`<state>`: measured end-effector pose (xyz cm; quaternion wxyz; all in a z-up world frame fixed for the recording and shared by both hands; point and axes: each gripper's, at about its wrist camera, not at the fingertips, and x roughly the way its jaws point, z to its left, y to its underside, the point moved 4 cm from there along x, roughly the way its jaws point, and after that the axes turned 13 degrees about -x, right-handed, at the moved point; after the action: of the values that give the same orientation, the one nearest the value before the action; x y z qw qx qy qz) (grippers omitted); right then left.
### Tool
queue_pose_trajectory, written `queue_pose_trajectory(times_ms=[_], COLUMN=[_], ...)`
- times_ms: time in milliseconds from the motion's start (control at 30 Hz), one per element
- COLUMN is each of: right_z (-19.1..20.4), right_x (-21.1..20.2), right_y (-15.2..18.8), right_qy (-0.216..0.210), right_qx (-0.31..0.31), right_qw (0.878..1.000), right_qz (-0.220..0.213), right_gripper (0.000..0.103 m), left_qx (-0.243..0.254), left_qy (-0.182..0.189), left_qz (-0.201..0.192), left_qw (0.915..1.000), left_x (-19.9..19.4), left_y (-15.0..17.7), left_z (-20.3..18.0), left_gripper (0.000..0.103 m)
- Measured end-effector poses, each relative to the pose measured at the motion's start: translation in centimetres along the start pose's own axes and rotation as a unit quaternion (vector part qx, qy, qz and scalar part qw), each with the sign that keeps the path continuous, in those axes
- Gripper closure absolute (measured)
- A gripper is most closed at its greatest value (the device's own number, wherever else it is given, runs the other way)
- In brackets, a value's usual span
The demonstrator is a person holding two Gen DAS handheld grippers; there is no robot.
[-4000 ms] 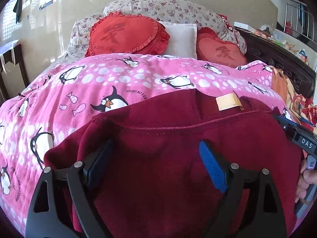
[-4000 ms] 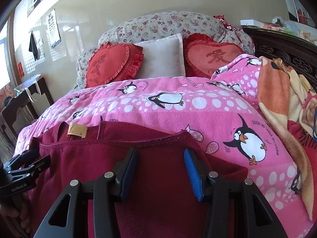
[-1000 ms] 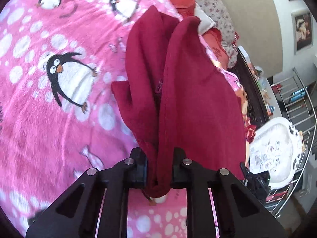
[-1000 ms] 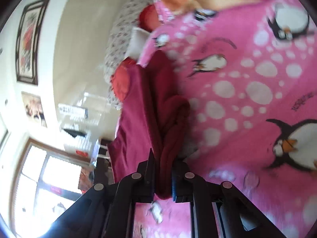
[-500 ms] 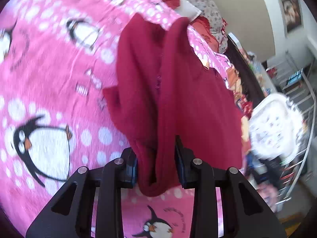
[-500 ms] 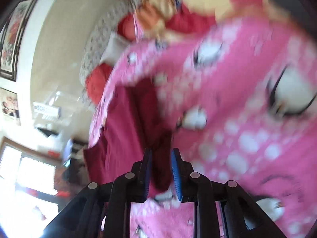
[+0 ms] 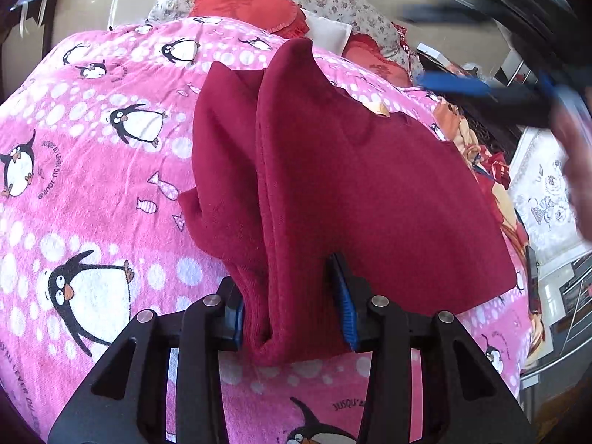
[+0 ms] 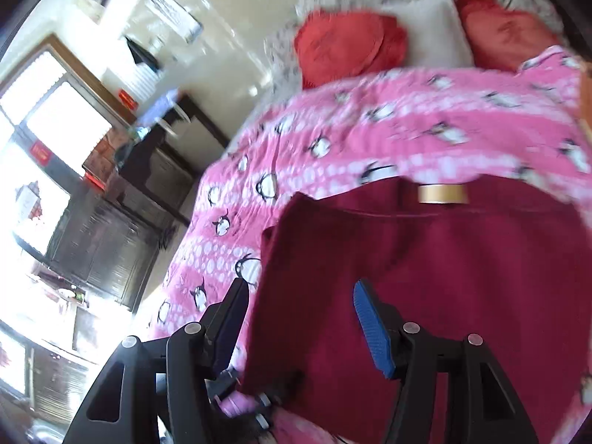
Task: Fold small clothes
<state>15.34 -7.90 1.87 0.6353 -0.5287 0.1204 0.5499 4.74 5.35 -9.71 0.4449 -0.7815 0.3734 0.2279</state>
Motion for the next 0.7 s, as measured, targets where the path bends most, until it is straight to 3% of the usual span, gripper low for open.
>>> queue_pose_trajectory(times_ms=[133, 267, 400, 500, 700], right_z=[0.3, 0.9, 0.9, 1.3, 1.6], right_x=[5.1, 8.1, 9.9, 11.2, 15.4], right_y=[-3.4, -4.6, -5.1, -6.0, -6.2], right_qy=[-0.002, 0.041, 0.047, 0.043, 0.084], right_qx=[0.043, 0.042, 0.076, 0.106, 0.100], right_qw=[0.996, 0.990, 0.988, 0.986, 0.972], right_qz=[0.082, 0.127, 0.124, 0.121, 0.197], right_gripper=[0.045, 0.045, 0.044, 0.028, 0.026], left_qx=[-0.002, -0.003, -0.003, -0.008, -0.009], left_qy=[0.004, 0.008, 0.011, 0.017, 0.021], left_qz=[0.002, 0.002, 0.001, 0.002, 0.002], left_qw=[1.0000, 1.0000, 0.9999, 0.9998, 0.9997], left_x=[0.0, -0.3, -0.4, -0.5, -0.6], left_y=[0.1, 0.1, 0.1, 0.1, 0.1], left_z=[0.0, 0.4, 0.5, 0.7, 0.9], left_gripper=[0.064, 0.064, 0.064, 0.064, 0.064])
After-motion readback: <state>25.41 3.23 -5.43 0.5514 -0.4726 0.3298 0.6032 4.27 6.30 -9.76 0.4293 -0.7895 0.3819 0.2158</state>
